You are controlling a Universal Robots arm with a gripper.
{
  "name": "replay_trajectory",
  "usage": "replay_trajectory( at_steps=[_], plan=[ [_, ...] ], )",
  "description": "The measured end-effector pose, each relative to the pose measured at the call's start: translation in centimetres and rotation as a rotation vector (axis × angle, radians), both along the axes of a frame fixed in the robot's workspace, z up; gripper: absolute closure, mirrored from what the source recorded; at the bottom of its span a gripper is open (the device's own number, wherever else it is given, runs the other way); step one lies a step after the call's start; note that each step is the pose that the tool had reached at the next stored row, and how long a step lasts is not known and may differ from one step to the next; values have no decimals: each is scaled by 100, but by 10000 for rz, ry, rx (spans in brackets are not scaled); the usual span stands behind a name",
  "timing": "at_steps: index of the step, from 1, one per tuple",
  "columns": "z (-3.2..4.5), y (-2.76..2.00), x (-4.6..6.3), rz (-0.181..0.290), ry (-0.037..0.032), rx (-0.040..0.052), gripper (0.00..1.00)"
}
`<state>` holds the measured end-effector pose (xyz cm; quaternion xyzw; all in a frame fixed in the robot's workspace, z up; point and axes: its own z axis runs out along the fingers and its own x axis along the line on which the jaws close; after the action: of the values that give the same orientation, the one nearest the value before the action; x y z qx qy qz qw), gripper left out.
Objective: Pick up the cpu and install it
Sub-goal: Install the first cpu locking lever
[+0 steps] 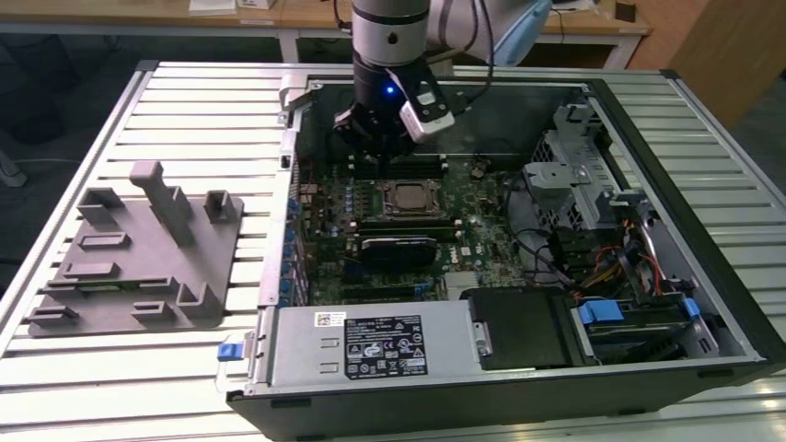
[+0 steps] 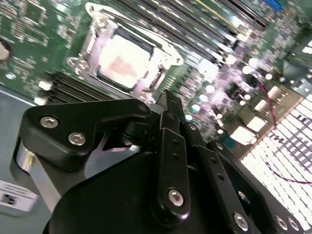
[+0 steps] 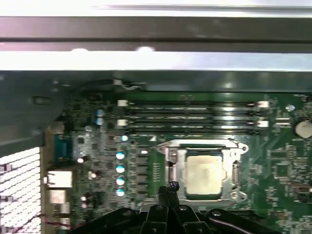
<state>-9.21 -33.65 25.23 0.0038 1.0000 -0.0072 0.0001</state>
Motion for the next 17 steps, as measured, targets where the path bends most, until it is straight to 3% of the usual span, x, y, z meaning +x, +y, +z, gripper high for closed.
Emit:
replay_trajectory(
  at_steps=[7,8,11,14,16,17],
  plan=[
    [-2,0,-196,-2,-1,24,89],
    [-2,0,-208,-2,0,94,89],
    [-2,0,-229,0,0,569,89],
    [-2,0,-245,0,-1,841,89],
    [-2,0,-254,-1,-1,938,89],
    [-2,0,-259,0,-1,1057,89]
  ],
)
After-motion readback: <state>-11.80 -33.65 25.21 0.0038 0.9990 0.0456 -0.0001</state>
